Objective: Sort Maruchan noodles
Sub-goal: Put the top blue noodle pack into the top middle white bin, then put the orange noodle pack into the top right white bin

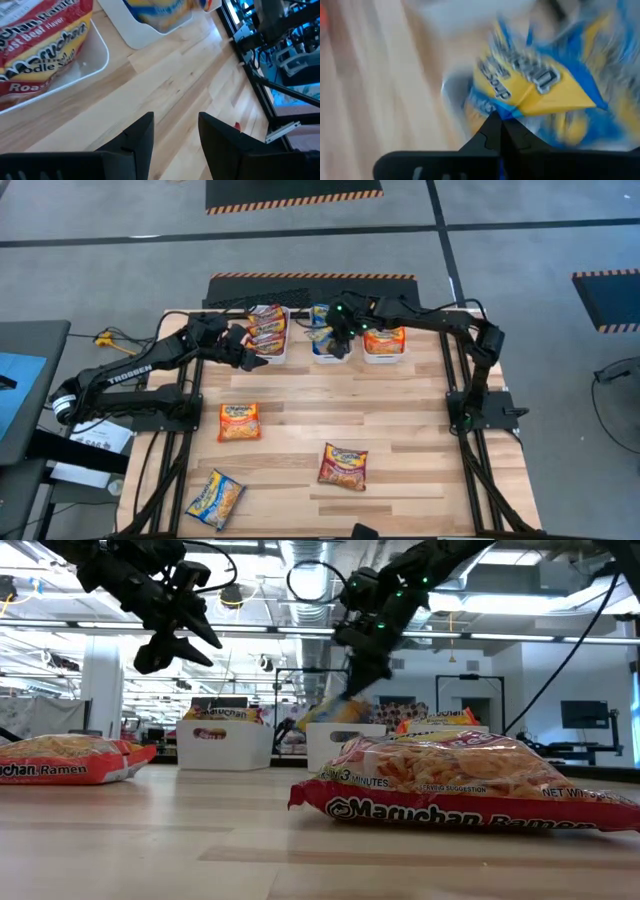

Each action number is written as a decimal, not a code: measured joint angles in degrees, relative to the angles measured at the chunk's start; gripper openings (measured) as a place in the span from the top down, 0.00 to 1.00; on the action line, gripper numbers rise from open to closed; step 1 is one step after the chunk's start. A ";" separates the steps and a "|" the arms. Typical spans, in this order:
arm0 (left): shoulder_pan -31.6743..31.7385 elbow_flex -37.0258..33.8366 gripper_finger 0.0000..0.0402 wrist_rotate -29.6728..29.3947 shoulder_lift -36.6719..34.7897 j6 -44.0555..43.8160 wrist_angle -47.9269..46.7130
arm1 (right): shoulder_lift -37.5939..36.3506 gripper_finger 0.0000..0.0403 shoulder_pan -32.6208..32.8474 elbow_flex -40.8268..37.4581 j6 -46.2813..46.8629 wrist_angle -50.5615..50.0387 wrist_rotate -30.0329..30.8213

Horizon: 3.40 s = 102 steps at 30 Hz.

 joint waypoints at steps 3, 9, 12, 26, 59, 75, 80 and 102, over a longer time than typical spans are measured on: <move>0.04 0.00 0.65 -0.81 0.02 0.01 0.00 | 1.27 0.95 0.22 -0.03 0.01 -2.33 -0.23; 0.06 0.00 0.65 -0.91 0.02 -0.05 0.04 | 2.51 0.89 0.30 -0.06 -0.01 -5.73 0.93; 0.06 0.00 0.65 -0.94 0.02 -0.03 0.02 | 2.50 0.84 0.52 -0.08 -0.01 -5.40 0.93; 0.06 0.00 0.65 -1.14 0.02 -0.64 0.02 | -0.38 0.51 -0.10 -0.08 3.13 -12.28 0.43; 0.07 0.00 0.65 -4.55 0.02 -0.64 0.07 | 6.48 0.54 -1.45 -0.02 31.14 1.21 -13.40; 0.46 0.00 0.65 -6.24 0.02 -0.43 0.26 | 9.91 0.54 -3.06 0.10 29.78 6.86 -6.83; 0.48 0.00 0.65 -6.70 0.02 -0.43 0.31 | 9.91 0.54 -3.83 0.10 29.26 7.39 -12.42; 2.70 2.84 0.65 7.72 -0.15 1.78 -0.05 | -8.73 0.54 -3.77 0.19 29.60 3.51 -23.47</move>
